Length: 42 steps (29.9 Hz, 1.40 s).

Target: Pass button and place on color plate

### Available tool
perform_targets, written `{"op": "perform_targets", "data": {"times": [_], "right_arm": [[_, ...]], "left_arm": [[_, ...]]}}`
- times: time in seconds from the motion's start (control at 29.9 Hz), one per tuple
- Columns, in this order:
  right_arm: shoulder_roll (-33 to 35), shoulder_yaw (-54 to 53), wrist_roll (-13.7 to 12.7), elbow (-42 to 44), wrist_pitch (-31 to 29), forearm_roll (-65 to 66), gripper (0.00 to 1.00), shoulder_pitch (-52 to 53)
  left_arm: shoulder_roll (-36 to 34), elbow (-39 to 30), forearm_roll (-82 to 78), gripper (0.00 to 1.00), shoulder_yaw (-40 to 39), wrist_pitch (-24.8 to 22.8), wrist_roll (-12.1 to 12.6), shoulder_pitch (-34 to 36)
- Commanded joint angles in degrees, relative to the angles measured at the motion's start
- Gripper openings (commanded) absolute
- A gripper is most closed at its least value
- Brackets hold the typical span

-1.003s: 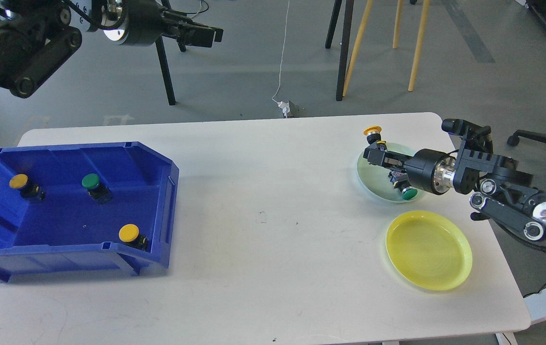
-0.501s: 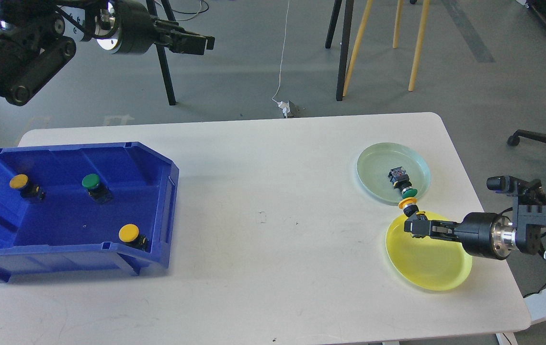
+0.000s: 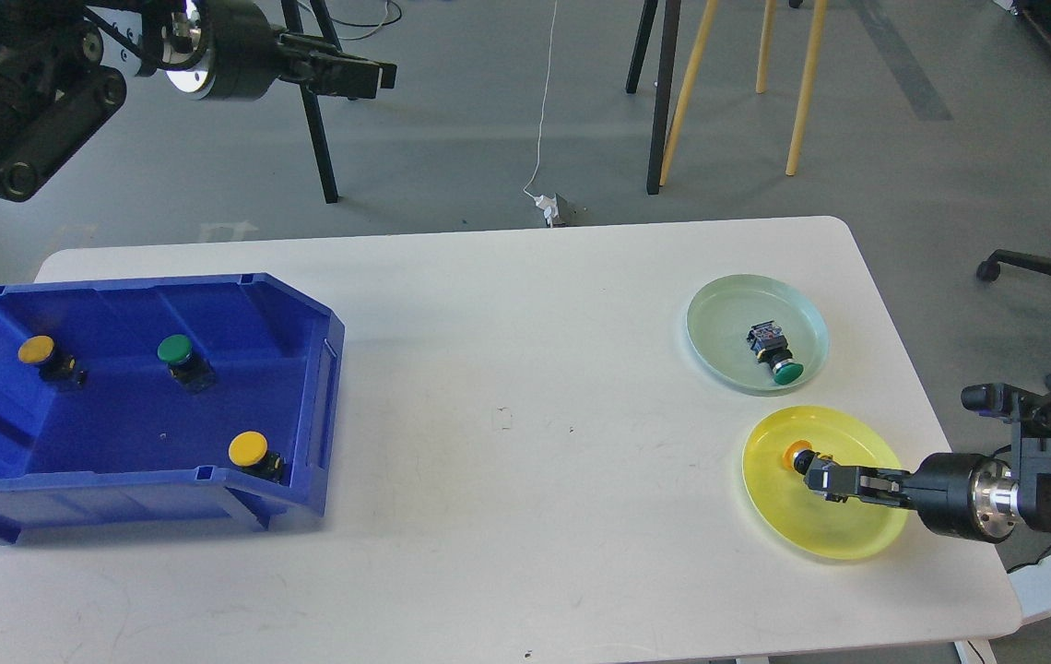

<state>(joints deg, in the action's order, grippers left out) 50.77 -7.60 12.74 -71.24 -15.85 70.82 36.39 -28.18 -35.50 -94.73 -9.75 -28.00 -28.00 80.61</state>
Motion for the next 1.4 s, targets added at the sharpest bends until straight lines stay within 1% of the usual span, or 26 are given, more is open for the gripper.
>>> {"op": "perform_targets", "data": {"times": [0.0, 0.07, 0.1, 0.13, 0.23, 0.43, 0.64, 0.77, 0.94, 1.0, 1.1, 1.17, 1.24, 1.3, 1.37], "right_arm": [[-0.2, -0.5, 0.0, 0.1, -0.1, -0.1, 0.77, -0.1], [-0.6, -0.6, 0.0, 0.1, -0.1, -0.4, 0.84, -0.1], [-0.9, -0.6, 0.0, 0.1, -0.1, -1.3, 0.94, 0.2], [-1.0, -0.7, 0.0, -0.1, -0.1, -2.5, 0.95, 0.3], [-0.2, -0.9, 0.3, -0.6, -0.4, -7.9, 0.97, 0.5], [3.9, -1.8, 0.6, -0.6, -0.4, -16.1, 0.98, 0.5], [5.4, -10.1, 0.3, -1.2, -0.8, -18.5, 0.98, 0.8], [5.2, -20.0, -0.1, -2.8, -0.3, -18.9, 0.98, 1.1], [1.6, -33.5, -0.1, -0.2, -0.1, -18.9, 0.98, 1.1], [-1.2, -37.3, 0.1, 1.7, 0.2, -18.8, 0.98, 1.1], [-4.5, -41.2, 1.1, 4.5, 0.9, -18.7, 0.98, 1.3], [-5.9, -42.3, 1.4, 8.4, 1.8, -18.5, 0.98, 2.7], [-9.7, -41.8, 1.3, 12.9, 2.2, -18.0, 0.98, 6.7], [-13.1, -39.9, 1.4, 18.1, 2.3, -17.6, 0.98, 10.3], [-15.0, -35.8, 1.3, 22.7, 2.8, -17.3, 0.98, 13.7]], "left_arm": [[0.0, -0.1, 1.0, 0.99, 0.1, 0.0, 0.0, 0.0], [-0.1, -0.1, 1.2, 0.99, 0.1, 0.0, 0.0, 0.0], [-0.1, -0.1, 1.2, 0.99, 0.1, 0.0, 0.0, 0.1], [-0.1, -0.1, 1.3, 0.99, 0.1, 0.0, 0.0, 0.0], [-0.1, -0.1, 1.6, 0.99, 0.0, 0.0, 0.0, 0.0], [0.0, -0.1, 3.0, 0.99, -0.1, 0.0, 0.0, 0.1], [0.1, -0.1, 3.0, 0.99, -0.1, 0.0, 0.0, 0.2], [0.4, -0.2, 3.4, 0.99, -0.4, 0.0, 0.0, 0.6], [0.6, -0.1, 5.3, 0.99, -0.4, 0.0, 0.0, 1.7], [0.6, -0.1, 5.5, 0.99, -0.4, 0.0, 0.0, 2.1], [0.7, -0.2, 6.0, 0.99, -0.6, 0.0, 0.0, 2.6], [0.7, -0.4, 7.4, 0.99, -1.1, 0.0, 0.0, 2.8], [0.7, -0.4, 9.6, 0.99, -1.5, 0.0, 0.0, 3.2], [0.8, -0.4, 11.3, 0.99, -1.5, 0.0, 0.0, 4.3], [0.8, -0.3, 12.6, 0.99, -1.6, 0.0, 0.0, 4.8]]}}
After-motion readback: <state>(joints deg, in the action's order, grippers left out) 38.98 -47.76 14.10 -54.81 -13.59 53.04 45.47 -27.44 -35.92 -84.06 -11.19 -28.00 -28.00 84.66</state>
